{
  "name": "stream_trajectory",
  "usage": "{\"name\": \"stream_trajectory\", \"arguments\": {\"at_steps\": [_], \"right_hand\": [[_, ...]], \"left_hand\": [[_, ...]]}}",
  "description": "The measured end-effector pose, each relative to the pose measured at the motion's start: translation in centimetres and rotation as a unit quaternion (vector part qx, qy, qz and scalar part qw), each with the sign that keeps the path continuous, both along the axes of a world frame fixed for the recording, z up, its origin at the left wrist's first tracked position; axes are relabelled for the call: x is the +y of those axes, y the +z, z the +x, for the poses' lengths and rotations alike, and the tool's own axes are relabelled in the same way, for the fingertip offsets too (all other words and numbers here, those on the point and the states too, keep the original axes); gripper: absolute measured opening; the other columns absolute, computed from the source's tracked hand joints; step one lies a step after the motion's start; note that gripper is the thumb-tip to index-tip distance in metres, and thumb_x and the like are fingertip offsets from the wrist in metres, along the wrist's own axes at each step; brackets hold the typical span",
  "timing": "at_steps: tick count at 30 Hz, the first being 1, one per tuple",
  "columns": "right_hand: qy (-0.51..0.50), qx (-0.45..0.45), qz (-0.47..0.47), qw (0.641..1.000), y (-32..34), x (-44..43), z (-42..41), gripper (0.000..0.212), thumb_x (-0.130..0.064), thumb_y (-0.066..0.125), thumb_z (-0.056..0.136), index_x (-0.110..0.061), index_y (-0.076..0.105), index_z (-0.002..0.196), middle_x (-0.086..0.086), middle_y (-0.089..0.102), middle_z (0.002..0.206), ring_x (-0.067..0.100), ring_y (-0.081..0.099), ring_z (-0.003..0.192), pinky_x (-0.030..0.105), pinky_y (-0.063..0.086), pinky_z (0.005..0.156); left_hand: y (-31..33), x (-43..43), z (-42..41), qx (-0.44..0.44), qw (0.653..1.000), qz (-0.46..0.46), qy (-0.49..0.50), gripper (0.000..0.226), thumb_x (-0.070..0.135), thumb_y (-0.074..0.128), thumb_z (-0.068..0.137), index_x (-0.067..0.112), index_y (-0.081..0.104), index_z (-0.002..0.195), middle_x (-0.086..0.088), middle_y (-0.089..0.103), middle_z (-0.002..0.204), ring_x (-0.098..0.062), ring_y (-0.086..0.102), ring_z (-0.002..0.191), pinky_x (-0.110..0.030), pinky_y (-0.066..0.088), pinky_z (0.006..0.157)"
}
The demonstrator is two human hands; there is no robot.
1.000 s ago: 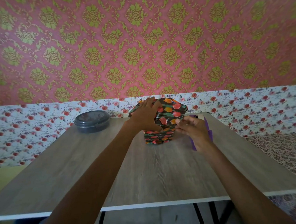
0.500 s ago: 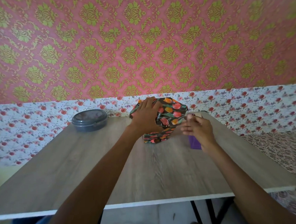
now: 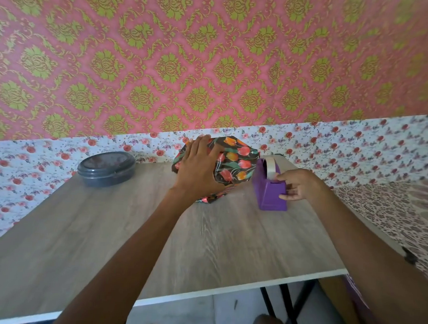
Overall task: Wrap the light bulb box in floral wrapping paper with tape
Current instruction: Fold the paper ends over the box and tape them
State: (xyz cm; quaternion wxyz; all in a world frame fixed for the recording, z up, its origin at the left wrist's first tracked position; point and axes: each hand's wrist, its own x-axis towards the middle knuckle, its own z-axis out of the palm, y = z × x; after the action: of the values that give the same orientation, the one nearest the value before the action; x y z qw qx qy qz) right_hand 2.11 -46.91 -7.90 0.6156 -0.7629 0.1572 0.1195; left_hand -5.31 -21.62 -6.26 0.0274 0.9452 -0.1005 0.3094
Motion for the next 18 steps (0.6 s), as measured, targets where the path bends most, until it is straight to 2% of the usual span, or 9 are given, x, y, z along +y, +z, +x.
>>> {"name": "stream_trajectory", "arguments": {"at_steps": [3, 5, 7, 9, 10, 12, 13, 18], "right_hand": [[-0.014, 0.039, 0.051, 0.998, 0.6, 0.2, 0.2, 0.010, 0.001, 0.066, 0.090, -0.003, 0.058, 0.085, 0.013, 0.061, 0.108, 0.026, 0.060, 0.092, 0.044, 0.058, 0.070], [-0.027, 0.043, 0.094, 0.994, 0.3, 0.5, 0.2, 0.012, 0.005, 0.064, 0.089, -0.002, 0.061, 0.080, 0.015, 0.060, 0.119, 0.030, 0.058, 0.110, 0.046, 0.057, 0.082], [-0.036, 0.033, 0.124, 0.991, -0.1, 1.0, 0.1, 0.016, 0.005, 0.061, 0.091, -0.004, 0.063, 0.078, 0.014, 0.059, 0.126, 0.029, 0.056, 0.118, 0.046, 0.053, 0.093], [-0.036, 0.018, 0.145, 0.989, -0.4, 1.3, 0.1, 0.016, 0.006, 0.056, 0.095, -0.004, 0.066, 0.088, 0.010, 0.056, 0.135, 0.027, 0.054, 0.120, 0.046, 0.051, 0.096], [-0.031, 0.006, 0.157, 0.987, -0.6, 1.2, 0.1, 0.018, 0.007, 0.053, 0.096, -0.002, 0.067, 0.099, 0.008, 0.053, 0.139, 0.027, 0.051, 0.124, 0.047, 0.050, 0.096], [-0.035, -0.016, 0.182, 0.982, -0.8, 1.1, 0.2, 0.033, 0.011, 0.047, 0.096, 0.001, 0.061, 0.124, 0.007, 0.048, 0.145, 0.029, 0.045, 0.133, 0.049, 0.046, 0.102], [-0.036, -0.022, 0.186, 0.982, -0.7, 1.1, 0.2, 0.037, 0.012, 0.045, 0.097, 0.001, 0.057, 0.130, 0.006, 0.047, 0.146, 0.029, 0.044, 0.135, 0.051, 0.044, 0.104], [-0.024, -0.041, 0.157, 0.986, 0.5, 1.6, -0.5, 0.037, 0.005, 0.048, 0.099, 0.001, 0.052, 0.135, 0.004, 0.049, 0.146, 0.029, 0.042, 0.137, 0.061, 0.044, 0.098]], "left_hand": [[0.0, -0.1, -0.3, 0.005, 1.000, -0.005, -0.004, 0.100, 0.067, 0.074, 0.066, 0.024, 0.033, 0.145, -0.015, 0.022, 0.156, -0.035, 0.013, 0.148, -0.048, 0.007, 0.120], [-0.1, -0.1, -0.4, 0.002, 1.000, -0.004, -0.008, 0.098, 0.066, 0.075, 0.065, 0.025, 0.035, 0.144, -0.014, 0.021, 0.157, -0.034, 0.012, 0.148, -0.047, 0.004, 0.121], [-0.2, 0.0, -0.4, -0.002, 1.000, -0.003, -0.012, 0.097, 0.065, 0.077, 0.065, 0.025, 0.036, 0.143, -0.014, 0.021, 0.158, -0.033, 0.010, 0.149, -0.047, 0.003, 0.121], [-0.2, -0.1, -0.5, 0.004, 1.000, -0.006, -0.013, 0.097, 0.063, 0.077, 0.066, 0.026, 0.035, 0.144, -0.013, 0.019, 0.158, -0.033, 0.009, 0.149, -0.048, 0.003, 0.120], [-0.2, -0.1, -0.5, 0.005, 1.000, -0.007, -0.012, 0.097, 0.063, 0.077, 0.066, 0.026, 0.034, 0.144, -0.013, 0.019, 0.159, -0.033, 0.009, 0.149, -0.048, 0.004, 0.120], [-0.2, 0.0, -0.5, 0.003, 1.000, -0.008, -0.012, 0.098, 0.065, 0.077, 0.065, 0.026, 0.033, 0.145, -0.013, 0.019, 0.159, -0.033, 0.009, 0.149, -0.048, 0.004, 0.121], [-0.2, 0.0, -0.5, 0.003, 1.000, -0.009, -0.013, 0.099, 0.065, 0.077, 0.065, 0.026, 0.033, 0.145, -0.013, 0.019, 0.159, -0.033, 0.009, 0.149, -0.048, 0.004, 0.121], [-0.2, -0.1, -0.7, 0.008, 1.000, -0.009, -0.014, 0.101, 0.066, 0.075, 0.066, 0.025, 0.031, 0.147, -0.013, 0.017, 0.159, -0.033, 0.008, 0.150, -0.047, 0.002, 0.120]]}}
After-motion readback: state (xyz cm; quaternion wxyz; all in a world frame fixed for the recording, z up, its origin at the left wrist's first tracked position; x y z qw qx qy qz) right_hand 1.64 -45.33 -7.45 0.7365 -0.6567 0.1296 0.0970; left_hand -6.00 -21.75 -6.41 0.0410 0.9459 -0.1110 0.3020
